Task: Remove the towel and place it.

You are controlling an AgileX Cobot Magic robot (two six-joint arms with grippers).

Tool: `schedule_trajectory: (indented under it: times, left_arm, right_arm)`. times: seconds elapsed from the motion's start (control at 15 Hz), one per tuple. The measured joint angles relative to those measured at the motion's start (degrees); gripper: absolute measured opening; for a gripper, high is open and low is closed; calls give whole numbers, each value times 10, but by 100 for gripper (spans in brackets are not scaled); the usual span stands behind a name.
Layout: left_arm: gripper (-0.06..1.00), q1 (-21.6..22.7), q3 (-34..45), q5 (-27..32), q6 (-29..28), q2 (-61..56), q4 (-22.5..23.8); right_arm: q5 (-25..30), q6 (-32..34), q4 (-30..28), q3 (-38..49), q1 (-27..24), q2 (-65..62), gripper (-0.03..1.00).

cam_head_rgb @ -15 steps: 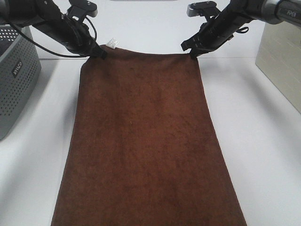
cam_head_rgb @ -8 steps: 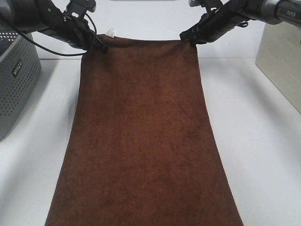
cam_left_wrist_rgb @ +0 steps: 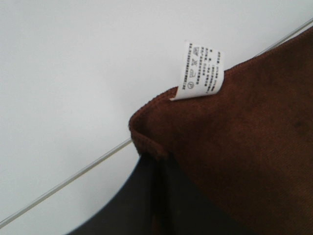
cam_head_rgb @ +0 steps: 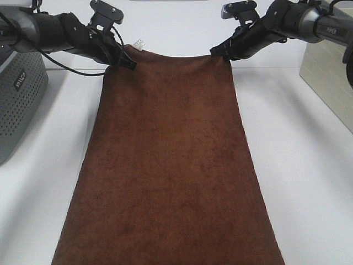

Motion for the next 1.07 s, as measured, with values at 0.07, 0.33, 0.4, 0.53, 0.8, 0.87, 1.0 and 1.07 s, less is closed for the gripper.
schedule_trajectory:
  times: [0.07,0.33,0.4,0.53,0.8,0.87,1.0,1.07]
  left_arm:
    - [0,0,-1,-6,0,7,0]
    - [0,0,-11,-29,0,30,1]
    - [0,0,-18,-30,0,36,1]
    - [0,0,-29,-34,0,46,1]
    - [0,0,-31,-50,-1,52,1]
    - [0,0,-31,-56,-1,53,1]
    - [0,0,-31,-61,-1,54,1]
    - [0,0,-31,-62,-1,55,1]
  right_arm:
    - [-10,-1,3,0,0,7,1]
    - [-43,-37,49,0,0,15,1]
    - [-50,-52,65,0,0,15,1]
    - [-57,-72,78,0,0,22,1]
    - [-63,-75,88,0,0,35,1]
    - [-66,-75,92,0,0,35,1]
    - [-67,-75,95,-1,0,36,1]
    - [-68,-75,99,-1,0,36,1]
